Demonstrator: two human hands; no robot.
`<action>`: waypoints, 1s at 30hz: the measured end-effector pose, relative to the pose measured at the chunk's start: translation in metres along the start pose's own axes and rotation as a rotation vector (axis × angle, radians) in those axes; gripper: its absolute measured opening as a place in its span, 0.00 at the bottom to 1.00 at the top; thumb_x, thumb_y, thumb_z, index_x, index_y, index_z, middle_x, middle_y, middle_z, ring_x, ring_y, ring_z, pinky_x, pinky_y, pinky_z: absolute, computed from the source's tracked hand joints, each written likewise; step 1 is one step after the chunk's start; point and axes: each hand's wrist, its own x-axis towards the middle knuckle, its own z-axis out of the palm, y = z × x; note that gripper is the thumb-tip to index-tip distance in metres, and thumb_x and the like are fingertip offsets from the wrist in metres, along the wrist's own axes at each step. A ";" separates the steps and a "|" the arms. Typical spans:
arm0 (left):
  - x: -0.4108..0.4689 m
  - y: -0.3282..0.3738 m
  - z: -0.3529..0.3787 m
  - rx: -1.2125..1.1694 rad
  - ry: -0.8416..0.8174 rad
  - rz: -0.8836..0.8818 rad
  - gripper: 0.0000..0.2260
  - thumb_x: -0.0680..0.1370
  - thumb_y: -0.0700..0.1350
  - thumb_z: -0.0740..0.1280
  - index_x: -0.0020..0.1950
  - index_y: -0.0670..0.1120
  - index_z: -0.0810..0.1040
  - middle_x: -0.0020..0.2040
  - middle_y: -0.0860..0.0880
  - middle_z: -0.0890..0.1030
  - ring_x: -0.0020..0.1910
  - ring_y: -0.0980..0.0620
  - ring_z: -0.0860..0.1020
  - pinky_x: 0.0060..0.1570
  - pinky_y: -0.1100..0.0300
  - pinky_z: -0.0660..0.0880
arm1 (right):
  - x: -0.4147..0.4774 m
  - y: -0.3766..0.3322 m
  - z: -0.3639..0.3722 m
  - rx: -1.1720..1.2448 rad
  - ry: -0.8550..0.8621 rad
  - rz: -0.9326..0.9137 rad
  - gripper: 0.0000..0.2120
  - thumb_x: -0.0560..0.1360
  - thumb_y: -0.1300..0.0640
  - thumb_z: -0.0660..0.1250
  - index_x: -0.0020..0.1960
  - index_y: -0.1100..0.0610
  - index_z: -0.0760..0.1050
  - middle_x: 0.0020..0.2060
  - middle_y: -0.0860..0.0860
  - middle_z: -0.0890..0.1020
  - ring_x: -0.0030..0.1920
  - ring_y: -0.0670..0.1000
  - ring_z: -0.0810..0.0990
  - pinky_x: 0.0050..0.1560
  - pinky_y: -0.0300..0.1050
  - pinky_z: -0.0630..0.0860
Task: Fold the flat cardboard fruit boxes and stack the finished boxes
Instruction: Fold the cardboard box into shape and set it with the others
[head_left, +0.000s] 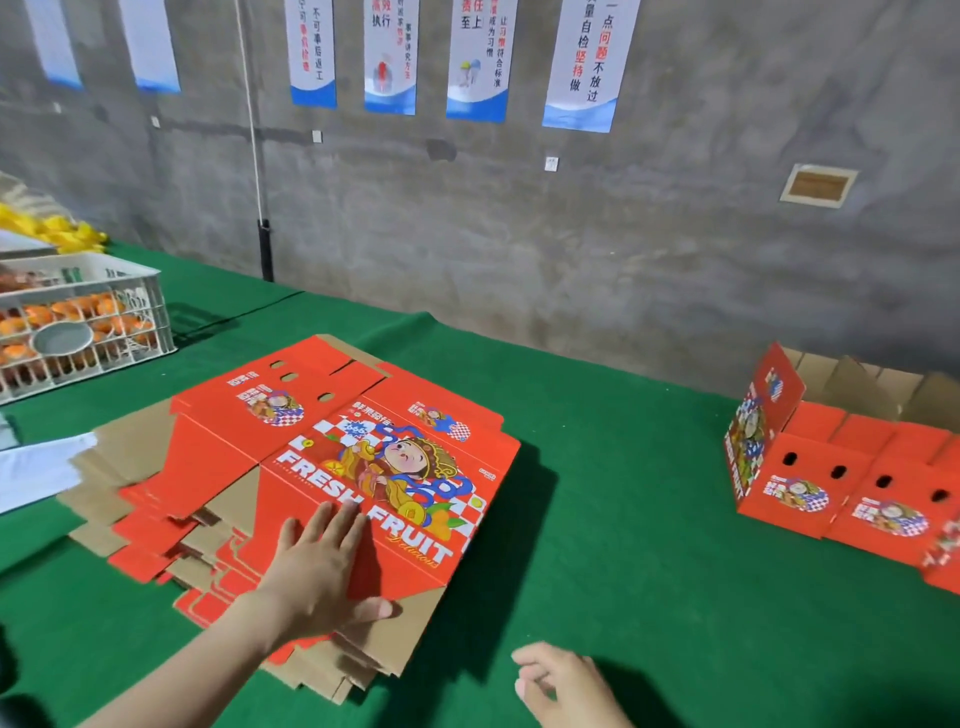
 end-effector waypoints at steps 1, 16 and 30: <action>-0.007 0.004 0.001 0.007 -0.011 0.011 0.60 0.56 0.83 0.46 0.78 0.48 0.37 0.78 0.47 0.38 0.77 0.44 0.39 0.72 0.39 0.40 | 0.004 -0.010 0.007 0.077 0.024 0.025 0.20 0.77 0.50 0.63 0.68 0.47 0.70 0.49 0.39 0.80 0.44 0.33 0.77 0.50 0.20 0.65; -0.064 0.034 -0.020 -0.605 0.348 0.313 0.17 0.79 0.50 0.64 0.68 0.51 0.74 0.70 0.56 0.70 0.68 0.59 0.70 0.64 0.74 0.60 | 0.020 -0.037 -0.012 1.055 0.318 0.463 0.08 0.79 0.57 0.64 0.50 0.62 0.77 0.42 0.58 0.84 0.43 0.56 0.81 0.37 0.46 0.69; -0.045 0.115 -0.126 0.060 0.426 0.853 0.31 0.72 0.39 0.67 0.71 0.63 0.66 0.63 0.50 0.78 0.57 0.57 0.79 0.51 0.66 0.74 | -0.138 0.081 -0.175 1.155 0.459 0.690 0.13 0.79 0.56 0.63 0.48 0.67 0.76 0.31 0.62 0.82 0.24 0.56 0.79 0.30 0.45 0.78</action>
